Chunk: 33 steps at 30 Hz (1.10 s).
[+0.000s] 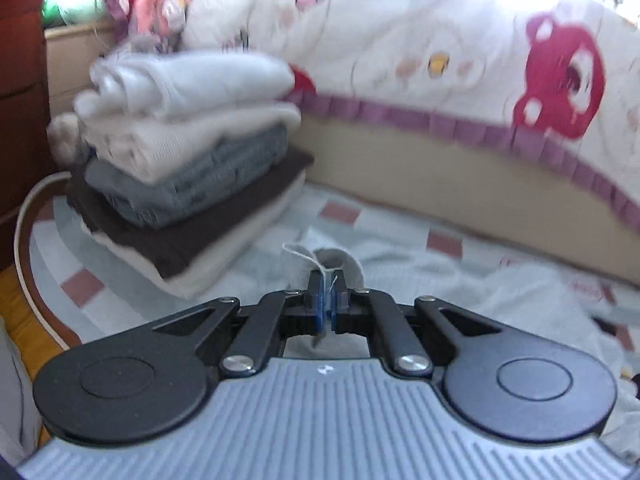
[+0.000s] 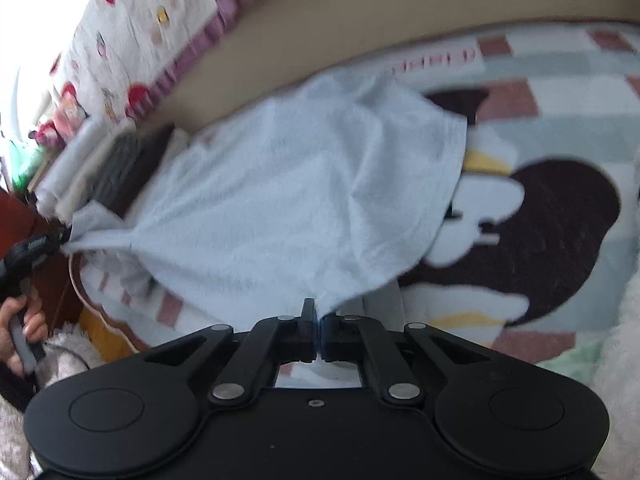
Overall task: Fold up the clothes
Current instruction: 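Lift the garment high with both tools to shake it out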
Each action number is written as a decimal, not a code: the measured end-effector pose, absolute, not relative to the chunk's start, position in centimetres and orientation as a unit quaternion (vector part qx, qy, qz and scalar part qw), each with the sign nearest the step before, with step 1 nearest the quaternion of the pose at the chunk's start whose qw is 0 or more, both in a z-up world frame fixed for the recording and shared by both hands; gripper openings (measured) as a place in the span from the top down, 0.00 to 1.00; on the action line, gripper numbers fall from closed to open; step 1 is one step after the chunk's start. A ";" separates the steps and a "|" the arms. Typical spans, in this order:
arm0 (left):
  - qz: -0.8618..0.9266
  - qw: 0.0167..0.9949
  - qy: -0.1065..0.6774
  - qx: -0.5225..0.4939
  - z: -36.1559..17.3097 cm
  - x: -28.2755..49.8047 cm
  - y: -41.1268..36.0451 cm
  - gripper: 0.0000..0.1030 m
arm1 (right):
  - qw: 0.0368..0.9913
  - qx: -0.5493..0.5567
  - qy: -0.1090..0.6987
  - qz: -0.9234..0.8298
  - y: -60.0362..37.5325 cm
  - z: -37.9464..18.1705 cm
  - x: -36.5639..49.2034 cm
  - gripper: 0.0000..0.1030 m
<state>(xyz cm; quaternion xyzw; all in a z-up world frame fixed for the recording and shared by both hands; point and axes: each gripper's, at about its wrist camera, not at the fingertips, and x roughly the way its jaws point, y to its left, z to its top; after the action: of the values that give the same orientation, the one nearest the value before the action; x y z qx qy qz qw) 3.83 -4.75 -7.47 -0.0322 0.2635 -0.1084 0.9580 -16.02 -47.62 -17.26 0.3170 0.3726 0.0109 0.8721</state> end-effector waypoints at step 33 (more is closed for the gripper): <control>-0.145 0.988 0.036 -0.041 23.4 12.4 -5.2 1.00 | 0.973 0.229 -0.001 0.009 -55.7 17.8 -9.9 0.97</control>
<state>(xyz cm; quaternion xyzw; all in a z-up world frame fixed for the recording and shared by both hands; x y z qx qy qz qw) 12.42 -5.21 23.39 -0.0411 0.0361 -0.1449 0.9879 -9.89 -55.71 17.82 0.2294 -0.0006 0.0089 0.9733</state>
